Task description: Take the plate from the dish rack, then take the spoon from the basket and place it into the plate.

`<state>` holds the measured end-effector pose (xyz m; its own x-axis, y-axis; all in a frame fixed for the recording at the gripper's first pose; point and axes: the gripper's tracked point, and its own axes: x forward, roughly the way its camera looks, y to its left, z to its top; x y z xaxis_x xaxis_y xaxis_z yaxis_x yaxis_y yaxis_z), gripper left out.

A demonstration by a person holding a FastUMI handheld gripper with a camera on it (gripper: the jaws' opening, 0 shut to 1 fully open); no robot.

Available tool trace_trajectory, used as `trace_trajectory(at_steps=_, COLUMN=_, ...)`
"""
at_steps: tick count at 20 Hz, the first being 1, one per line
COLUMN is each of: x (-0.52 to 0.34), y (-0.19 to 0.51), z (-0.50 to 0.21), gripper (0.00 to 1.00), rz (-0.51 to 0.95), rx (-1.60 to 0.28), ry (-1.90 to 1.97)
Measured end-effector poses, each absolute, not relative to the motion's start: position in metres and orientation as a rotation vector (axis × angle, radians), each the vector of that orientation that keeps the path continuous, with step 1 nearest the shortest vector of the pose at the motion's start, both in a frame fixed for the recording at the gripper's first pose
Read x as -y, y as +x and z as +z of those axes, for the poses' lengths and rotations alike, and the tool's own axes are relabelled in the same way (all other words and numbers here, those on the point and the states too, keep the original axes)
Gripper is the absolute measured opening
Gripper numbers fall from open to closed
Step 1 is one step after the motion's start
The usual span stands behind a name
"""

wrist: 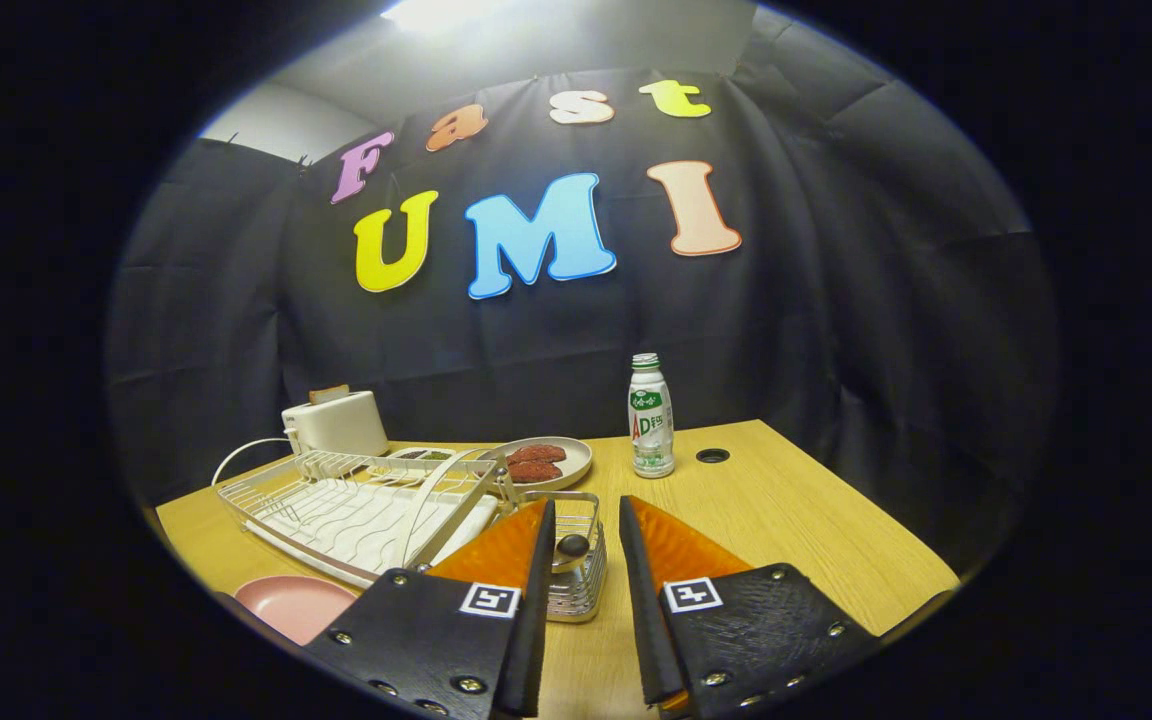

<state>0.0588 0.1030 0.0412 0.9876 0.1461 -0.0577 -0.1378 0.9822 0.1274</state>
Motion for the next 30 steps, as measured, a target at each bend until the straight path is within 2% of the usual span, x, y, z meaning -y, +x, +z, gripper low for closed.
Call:
trace_trajectory(at_steps=2, x=-0.104, y=0.067, z=0.040, gripper=0.38, rz=0.144, rx=-0.054, ry=0.137)
trace_trajectory(at_steps=3, x=-0.105, y=0.072, z=0.039, gripper=0.32, rz=0.142, rx=-0.047, ry=0.141)
trace_trajectory(at_steps=7, x=-0.107, y=0.081, z=0.044, gripper=0.28, rz=0.129, rx=-0.029, ry=0.140)
trace_trajectory(at_steps=8, x=-0.109, y=0.081, z=0.043, gripper=0.18, rz=0.130, rx=-0.030, ry=0.132)
trace_trajectory(at_steps=9, x=-0.109, y=0.074, z=0.044, gripper=0.22, rz=0.125, rx=-0.035, ry=0.118)
trace_trajectory(at_steps=10, x=-0.111, y=0.088, z=0.042, gripper=0.13, rz=0.126, rx=-0.028, ry=0.130)
trace_trajectory(at_steps=14, x=-0.112, y=0.084, z=0.044, gripper=0.13, rz=0.118, rx=-0.065, ry=0.164)
trace_trajectory(at_steps=15, x=-0.112, y=0.085, z=0.046, gripper=0.12, rz=0.113, rx=-0.082, ry=0.183)
trace_trajectory(at_steps=16, x=-0.113, y=0.085, z=0.045, gripper=0.06, rz=0.111, rx=-0.109, ry=0.196)
trace_trajectory(at_steps=21, x=-0.118, y=0.090, z=0.057, gripper=0.06, rz=0.122, rx=-0.195, ry=0.178)
trace_trajectory(at_steps=28, x=-0.123, y=0.093, z=0.080, gripper=0.06, rz=0.126, rx=-0.207, ry=0.130)
trace_trajectory(at_steps=30, x=-0.123, y=0.094, z=0.079, gripper=0.02, rz=0.109, rx=-0.237, ry=0.109)
